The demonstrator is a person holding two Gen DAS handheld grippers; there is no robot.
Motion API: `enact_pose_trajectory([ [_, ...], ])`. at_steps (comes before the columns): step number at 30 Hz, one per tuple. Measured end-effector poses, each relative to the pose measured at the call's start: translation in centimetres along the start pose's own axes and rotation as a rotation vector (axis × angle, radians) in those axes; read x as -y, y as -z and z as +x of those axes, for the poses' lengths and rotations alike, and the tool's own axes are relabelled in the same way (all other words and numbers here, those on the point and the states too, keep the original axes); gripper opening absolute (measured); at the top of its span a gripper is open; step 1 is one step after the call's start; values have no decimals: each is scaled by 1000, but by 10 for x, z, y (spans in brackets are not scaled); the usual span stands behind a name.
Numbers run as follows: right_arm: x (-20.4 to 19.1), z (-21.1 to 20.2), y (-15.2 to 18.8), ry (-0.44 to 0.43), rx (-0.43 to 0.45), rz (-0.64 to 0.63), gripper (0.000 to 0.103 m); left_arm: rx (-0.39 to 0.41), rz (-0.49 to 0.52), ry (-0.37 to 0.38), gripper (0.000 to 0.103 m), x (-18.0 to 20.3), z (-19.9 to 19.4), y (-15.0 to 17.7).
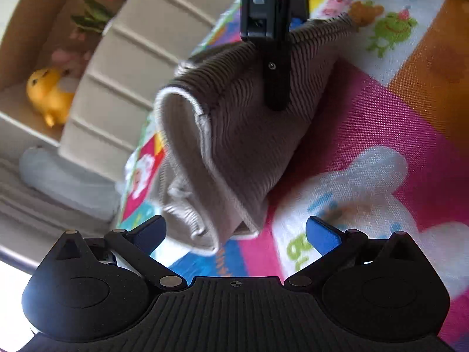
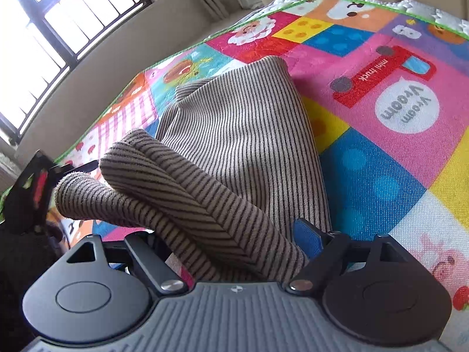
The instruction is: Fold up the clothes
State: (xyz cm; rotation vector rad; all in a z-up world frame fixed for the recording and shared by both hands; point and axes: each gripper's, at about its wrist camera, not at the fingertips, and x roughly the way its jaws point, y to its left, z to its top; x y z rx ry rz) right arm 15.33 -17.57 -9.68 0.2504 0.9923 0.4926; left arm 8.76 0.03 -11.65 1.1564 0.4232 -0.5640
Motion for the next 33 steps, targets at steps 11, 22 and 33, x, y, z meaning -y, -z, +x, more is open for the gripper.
enact_pose_trajectory([
  [11,-23,-22,27,166,-20,-725,84,180,-185,159,66,-29,45,-22],
  [22,10,-49,65,359,60,-1062,92,129,-912,454,52,-83,80,-9],
  [33,-31,-8,62,397,-80,-1338,29,85,-656,423,50,-61,59,-15],
])
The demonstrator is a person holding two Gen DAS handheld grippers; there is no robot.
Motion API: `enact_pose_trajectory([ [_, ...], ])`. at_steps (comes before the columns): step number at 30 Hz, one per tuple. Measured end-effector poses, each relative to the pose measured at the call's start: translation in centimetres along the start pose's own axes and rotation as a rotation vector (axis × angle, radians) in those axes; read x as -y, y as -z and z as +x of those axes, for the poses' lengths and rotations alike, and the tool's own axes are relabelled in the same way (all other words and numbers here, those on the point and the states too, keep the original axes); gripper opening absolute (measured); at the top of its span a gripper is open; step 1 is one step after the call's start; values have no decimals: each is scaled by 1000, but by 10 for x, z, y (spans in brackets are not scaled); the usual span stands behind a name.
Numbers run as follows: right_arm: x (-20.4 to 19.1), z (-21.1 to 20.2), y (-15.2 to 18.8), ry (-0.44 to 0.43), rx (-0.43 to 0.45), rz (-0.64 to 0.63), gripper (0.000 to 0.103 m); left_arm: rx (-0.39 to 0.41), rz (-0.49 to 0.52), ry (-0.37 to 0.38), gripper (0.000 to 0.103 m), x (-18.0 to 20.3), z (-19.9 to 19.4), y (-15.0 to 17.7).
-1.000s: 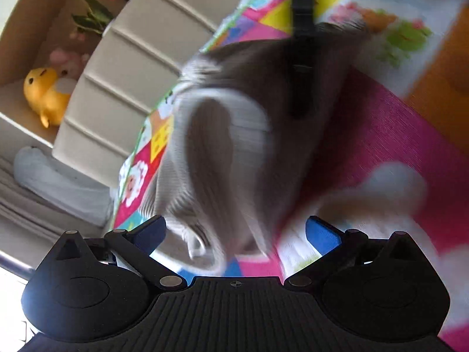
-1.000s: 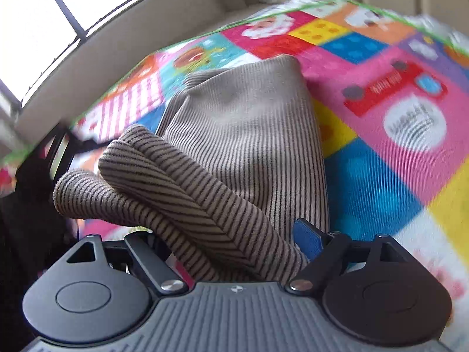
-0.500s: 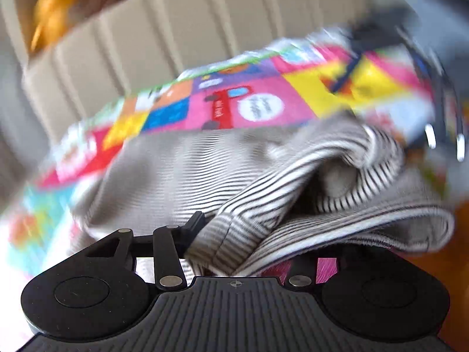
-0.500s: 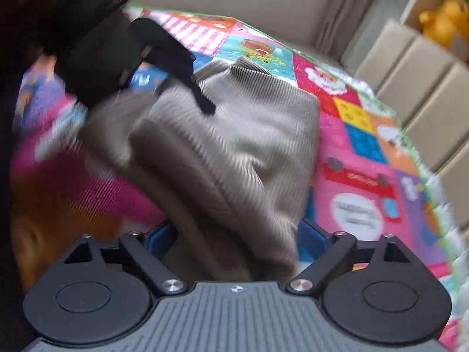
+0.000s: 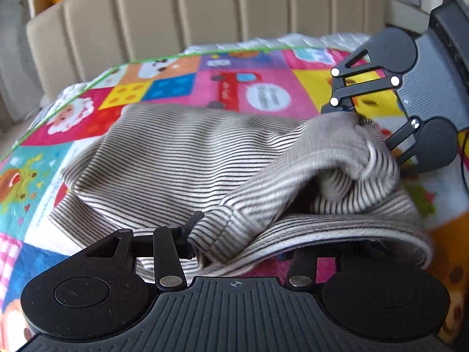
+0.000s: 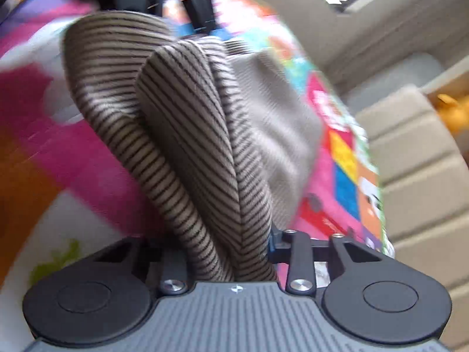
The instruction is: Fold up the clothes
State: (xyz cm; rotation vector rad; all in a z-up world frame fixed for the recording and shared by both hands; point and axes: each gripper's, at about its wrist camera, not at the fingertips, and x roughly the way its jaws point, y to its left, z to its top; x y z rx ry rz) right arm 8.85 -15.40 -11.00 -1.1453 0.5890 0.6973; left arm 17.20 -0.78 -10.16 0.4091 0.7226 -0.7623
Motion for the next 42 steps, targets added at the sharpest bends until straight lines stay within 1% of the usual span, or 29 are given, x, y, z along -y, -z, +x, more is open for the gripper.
enact_pose_trajectory([
  [1,-5,-8,-1,-29,-15,-40,29,-7,7,18,50,3,-4,2],
  [2,-10,-17,-2,-59,-30,-80,28,-15,9,53,50,6,-9,4],
  [4,-15,-39,-4,-108,-52,-130,28,-23,22,128,50,15,-21,8],
  [6,-16,-64,-5,-140,-66,-192,28,-16,26,215,51,23,-35,12],
  [9,-2,-90,-14,-149,-74,-262,28,25,-48,309,51,20,-49,17],
  [11,15,-99,-23,-137,-78,-289,29,52,-128,333,51,8,-51,19],
  [12,27,-97,-28,-128,-78,-288,32,61,-169,340,51,1,-51,21],
  [13,39,-95,-35,-120,-78,-283,34,68,-205,340,51,-6,-51,22],
  [14,53,-90,-41,-119,-78,-260,40,76,-241,334,51,-13,-50,24],
  [16,81,-71,-52,-113,-72,-181,49,82,-321,299,51,-29,-46,28],
  [17,92,-58,-57,-108,-73,-142,56,81,-359,274,54,-38,-43,29],
  [18,98,-43,-61,-101,-81,-106,60,82,-396,245,56,-46,-41,31],
  [20,106,-11,-68,-87,-102,-43,66,80,-445,199,56,-57,-38,34],
  [22,108,18,-66,-83,-131,-9,68,77,-474,163,60,-65,-36,38],
  [23,108,31,-65,-72,-138,2,75,72,-478,155,61,-65,-32,37],
  [24,108,39,-63,-50,-135,16,84,68,-485,150,62,-68,-31,38],
  [25,108,46,-61,-23,-128,33,89,62,-498,148,62,-70,-30,39],
  [26,113,57,-60,2,-120,62,98,56,-511,147,63,-73,-29,41],
  [27,118,62,-58,15,-113,104,103,51,-524,145,66,-75,-28,42],
  [30,137,62,-49,-15,-96,262,103,46,-541,148,69,-78,-26,45],
  [31,143,56,-45,-11,-82,319,103,47,-536,145,69,-77,-29,46],
  [32,142,48,-34,-4,-54,432,103,49,-532,142,70,-76,-29,45],
  [34,137,34,-7,7,12,714,103,51,-532,136,72,-75,-29,43],
  [36,133,20,20,18,80,995,103,62,-527,119,72,-75,-32,39],
  [37,130,13,33,23,115,1136,103,72,-521,104,72,-76,-35,37],
  [39,125,-1,60,35,187,1416,103,116,-484,35,74,-76,-52,29],
  [40,123,-8,74,40,224,1556,103,148,-460,-10,76,-75,-63,24],
  [41,120,-16,87,46,262,1696,103,184,-441,-49,86,-74,-73,18],
  [42,115,-12,98,5,258,1799,103,218,-423,-83,95,-72,-82,11],
])
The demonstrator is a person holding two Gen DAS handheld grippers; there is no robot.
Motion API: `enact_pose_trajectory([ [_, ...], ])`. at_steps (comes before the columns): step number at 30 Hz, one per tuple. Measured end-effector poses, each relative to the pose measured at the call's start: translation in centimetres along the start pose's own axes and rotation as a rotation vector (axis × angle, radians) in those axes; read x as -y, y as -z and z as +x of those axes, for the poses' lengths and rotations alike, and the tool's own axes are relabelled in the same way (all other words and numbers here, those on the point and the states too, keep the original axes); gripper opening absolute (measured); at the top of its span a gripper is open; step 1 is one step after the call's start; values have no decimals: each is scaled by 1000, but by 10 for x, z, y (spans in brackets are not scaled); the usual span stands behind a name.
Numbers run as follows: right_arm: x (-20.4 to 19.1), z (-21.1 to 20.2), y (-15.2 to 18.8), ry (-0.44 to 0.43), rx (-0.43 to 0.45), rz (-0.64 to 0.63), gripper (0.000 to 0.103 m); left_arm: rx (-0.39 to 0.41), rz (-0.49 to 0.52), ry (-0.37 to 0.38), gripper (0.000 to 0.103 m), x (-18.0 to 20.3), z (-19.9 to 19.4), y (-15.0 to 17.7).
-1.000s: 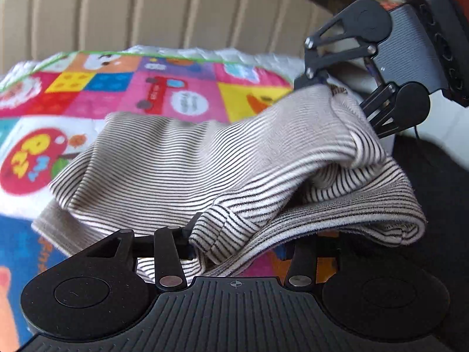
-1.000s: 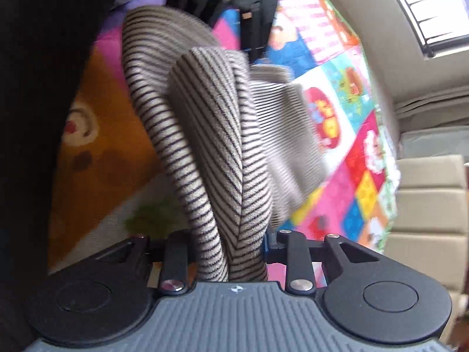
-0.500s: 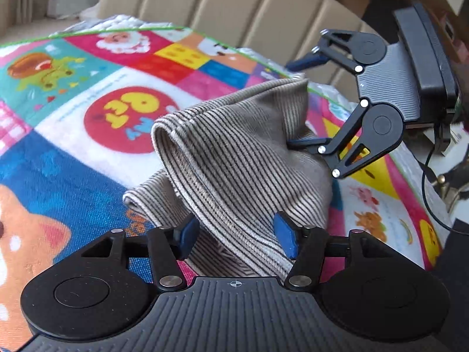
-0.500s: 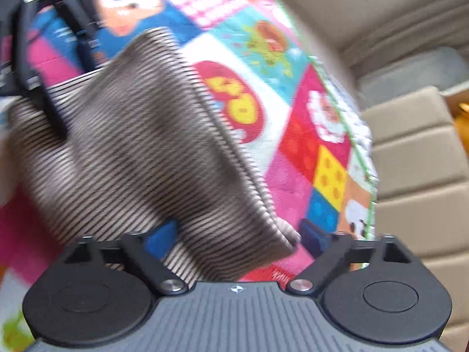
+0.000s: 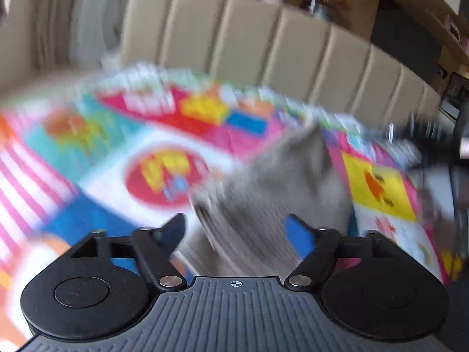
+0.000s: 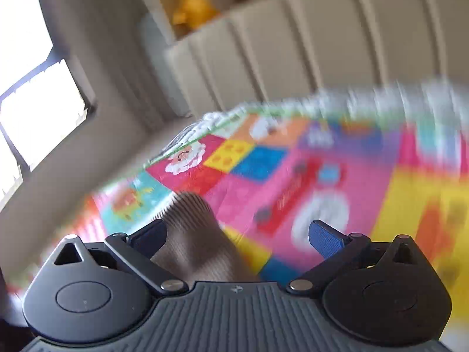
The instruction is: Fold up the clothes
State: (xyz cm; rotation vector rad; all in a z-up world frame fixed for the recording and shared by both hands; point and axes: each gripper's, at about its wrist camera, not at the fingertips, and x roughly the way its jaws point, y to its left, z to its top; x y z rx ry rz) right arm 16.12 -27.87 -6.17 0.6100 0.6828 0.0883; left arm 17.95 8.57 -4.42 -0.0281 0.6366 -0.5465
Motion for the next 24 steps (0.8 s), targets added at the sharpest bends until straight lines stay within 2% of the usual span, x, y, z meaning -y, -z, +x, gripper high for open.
enact_pose_trajectory([
  [2,9,15,9,-21,-92,67,103,35,17,4,98,9,-1,-14],
  [4,14,31,18,-41,-180,112,103,5,22,30,98,17,15,-25],
  [7,11,43,35,-119,-277,148,103,-54,-16,29,98,20,55,-33],
  [11,10,56,53,-179,-367,190,103,-145,-69,8,98,11,90,-21],
  [16,1,72,56,-187,-388,141,103,-187,-147,55,100,-7,91,0],
  [21,-20,78,63,-160,-393,23,103,-187,-136,68,101,-11,93,6],
  [24,-21,82,60,-165,-383,81,103,-190,-138,74,102,-13,92,7],
])
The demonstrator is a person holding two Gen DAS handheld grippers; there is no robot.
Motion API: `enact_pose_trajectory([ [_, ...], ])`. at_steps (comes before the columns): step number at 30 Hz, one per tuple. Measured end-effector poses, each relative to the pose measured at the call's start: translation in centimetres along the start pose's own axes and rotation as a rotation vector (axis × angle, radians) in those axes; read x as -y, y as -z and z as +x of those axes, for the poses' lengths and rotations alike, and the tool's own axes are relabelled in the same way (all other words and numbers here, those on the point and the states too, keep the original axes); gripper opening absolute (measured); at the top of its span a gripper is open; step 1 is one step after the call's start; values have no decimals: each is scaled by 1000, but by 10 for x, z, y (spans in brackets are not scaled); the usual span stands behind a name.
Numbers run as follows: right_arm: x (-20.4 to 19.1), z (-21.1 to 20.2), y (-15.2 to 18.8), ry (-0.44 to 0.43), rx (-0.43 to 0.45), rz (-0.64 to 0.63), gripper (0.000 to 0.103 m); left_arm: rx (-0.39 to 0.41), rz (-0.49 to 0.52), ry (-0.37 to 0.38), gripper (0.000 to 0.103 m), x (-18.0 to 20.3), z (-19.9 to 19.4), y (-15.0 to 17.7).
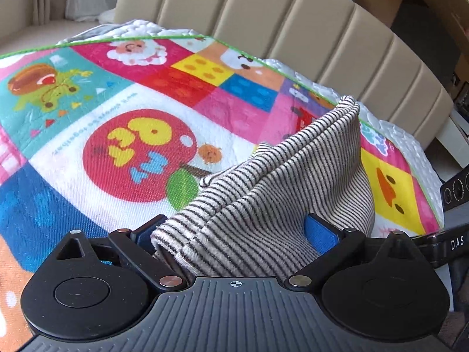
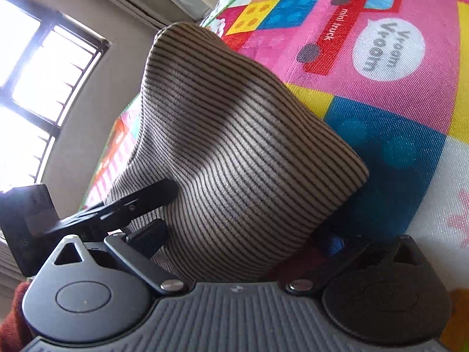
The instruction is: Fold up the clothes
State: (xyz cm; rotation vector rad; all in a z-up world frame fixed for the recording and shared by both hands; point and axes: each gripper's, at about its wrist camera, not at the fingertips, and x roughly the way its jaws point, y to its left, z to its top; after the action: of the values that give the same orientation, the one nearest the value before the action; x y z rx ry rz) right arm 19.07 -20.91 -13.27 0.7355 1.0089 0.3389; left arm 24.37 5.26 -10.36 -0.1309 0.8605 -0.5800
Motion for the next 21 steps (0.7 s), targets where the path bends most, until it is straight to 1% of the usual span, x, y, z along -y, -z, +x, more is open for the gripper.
enact_pose_trajectory([
  [6,2,4,-10,-47,33,141,103,-5,-8,11,103,-5,-3,1],
  [10,3,7,-17,-79,55,235,103,-13,-38,15,103,-8,-2,0],
  [11,2,9,-24,-79,72,243,102,-15,-49,16,103,-9,-1,-1],
  [12,-1,13,-36,-77,104,226,100,-18,-65,15,103,-11,-1,-2],
  [14,-15,25,-60,-70,162,145,98,-26,-98,9,103,-14,-3,-2],
  [17,-39,33,-89,-1,228,42,98,-60,-133,12,102,-14,-7,3],
  [19,-53,27,-91,32,242,-35,98,-103,-157,40,102,-11,-5,8],
  [21,-60,13,-87,78,256,-135,98,-121,-116,27,102,1,-1,11],
])
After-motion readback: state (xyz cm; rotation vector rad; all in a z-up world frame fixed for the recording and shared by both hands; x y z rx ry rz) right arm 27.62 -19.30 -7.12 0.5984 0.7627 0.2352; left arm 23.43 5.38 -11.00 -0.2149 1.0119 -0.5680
